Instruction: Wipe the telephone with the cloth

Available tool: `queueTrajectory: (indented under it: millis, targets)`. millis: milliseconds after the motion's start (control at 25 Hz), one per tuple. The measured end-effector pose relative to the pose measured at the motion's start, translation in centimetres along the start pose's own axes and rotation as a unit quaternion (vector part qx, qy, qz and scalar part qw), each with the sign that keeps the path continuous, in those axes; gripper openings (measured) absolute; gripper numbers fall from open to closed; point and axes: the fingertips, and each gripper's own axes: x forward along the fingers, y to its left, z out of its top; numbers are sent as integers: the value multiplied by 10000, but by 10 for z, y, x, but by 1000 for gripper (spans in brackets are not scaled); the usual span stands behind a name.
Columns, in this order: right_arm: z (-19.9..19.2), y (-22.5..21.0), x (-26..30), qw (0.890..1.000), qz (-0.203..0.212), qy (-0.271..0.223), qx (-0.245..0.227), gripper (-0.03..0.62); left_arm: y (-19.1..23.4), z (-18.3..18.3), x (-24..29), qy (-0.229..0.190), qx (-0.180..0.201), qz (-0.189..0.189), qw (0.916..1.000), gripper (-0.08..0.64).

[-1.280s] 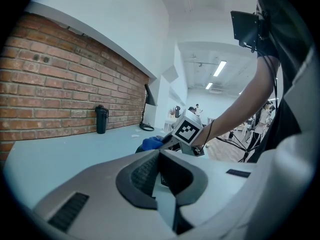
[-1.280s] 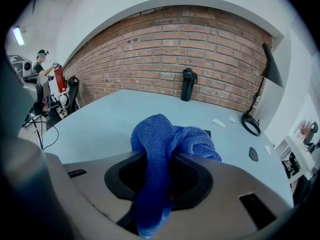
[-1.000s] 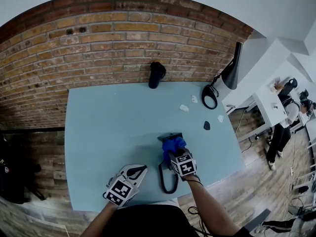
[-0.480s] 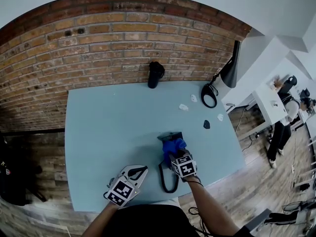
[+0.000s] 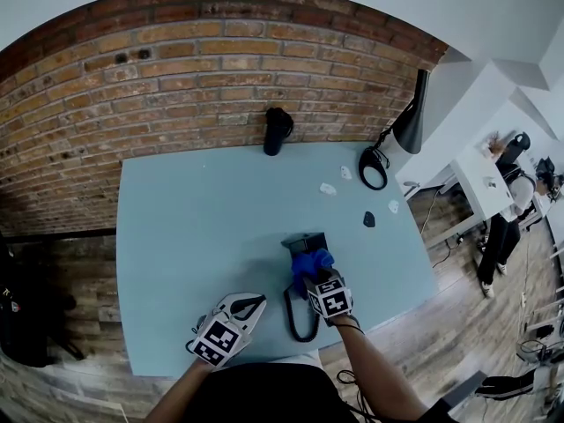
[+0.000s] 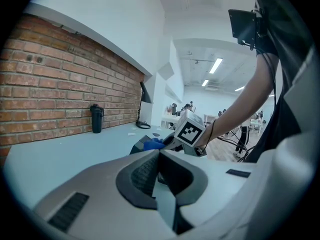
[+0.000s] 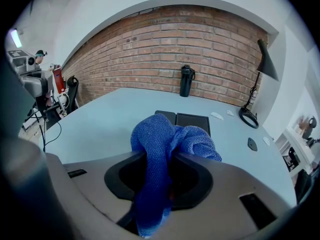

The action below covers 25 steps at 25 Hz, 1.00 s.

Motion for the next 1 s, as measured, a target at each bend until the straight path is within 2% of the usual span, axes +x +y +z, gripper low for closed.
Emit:
queueTrajectory:
  millis: [1000]
  targets:
    - [-24,3,-8,9999,-12,95,108,124,-5,-4,2,57,-1,-64,10000,-3]
